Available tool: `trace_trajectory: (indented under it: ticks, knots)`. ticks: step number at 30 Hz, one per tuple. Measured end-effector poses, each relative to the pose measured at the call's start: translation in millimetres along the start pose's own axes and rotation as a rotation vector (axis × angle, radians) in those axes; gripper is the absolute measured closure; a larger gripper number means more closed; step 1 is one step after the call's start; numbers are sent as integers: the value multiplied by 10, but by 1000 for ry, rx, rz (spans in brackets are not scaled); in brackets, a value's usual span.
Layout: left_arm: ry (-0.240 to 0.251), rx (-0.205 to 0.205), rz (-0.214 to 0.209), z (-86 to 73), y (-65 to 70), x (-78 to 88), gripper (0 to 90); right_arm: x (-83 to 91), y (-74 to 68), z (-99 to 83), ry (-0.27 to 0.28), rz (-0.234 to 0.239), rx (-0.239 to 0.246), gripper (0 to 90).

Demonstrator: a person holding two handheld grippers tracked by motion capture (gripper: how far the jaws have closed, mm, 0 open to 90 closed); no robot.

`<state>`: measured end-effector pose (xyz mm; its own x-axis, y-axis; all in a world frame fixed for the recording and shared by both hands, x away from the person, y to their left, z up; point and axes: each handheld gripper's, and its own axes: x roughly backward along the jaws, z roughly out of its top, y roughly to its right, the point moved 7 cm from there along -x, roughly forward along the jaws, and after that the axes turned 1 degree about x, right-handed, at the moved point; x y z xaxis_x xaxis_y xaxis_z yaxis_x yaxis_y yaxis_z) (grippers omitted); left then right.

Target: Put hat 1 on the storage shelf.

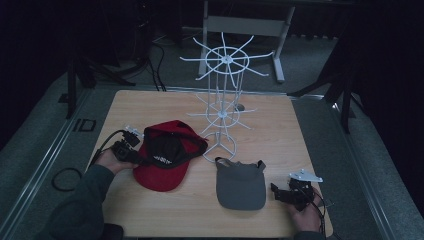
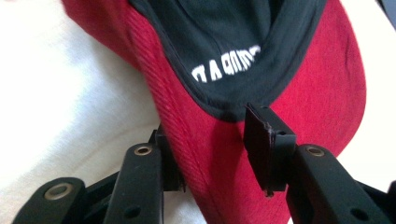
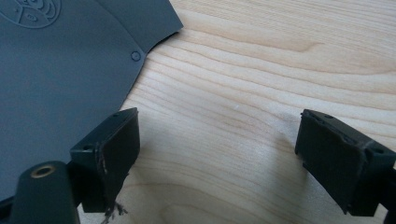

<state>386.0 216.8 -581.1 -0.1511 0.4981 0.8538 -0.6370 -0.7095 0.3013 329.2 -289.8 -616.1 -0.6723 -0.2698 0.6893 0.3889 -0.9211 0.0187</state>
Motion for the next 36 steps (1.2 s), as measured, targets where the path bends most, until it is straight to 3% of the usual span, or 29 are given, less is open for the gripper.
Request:
trace_trajectory:
  ticks: [6, 12, 18, 24, 36]
  knots:
    - [54, 36, -3, -11, -20, 61, 715, 0, -1, 0, 0, 0, -1, 138]
    - [134, 64, 34, 33, -74, 175, 796, 0, -2, 0, 1, 0, 0, 138]
    - [247, 58, 120, 133, -81, 375, 847, 0, -2, 0, 1, 0, 0, 138]
    - [328, 50, 225, 176, -89, 566, 853, 0, -1, 0, 0, 0, 0, 138]
    - [447, 26, 326, 280, -62, 715, 852, 0, -1, 0, 0, 0, 0, 138]
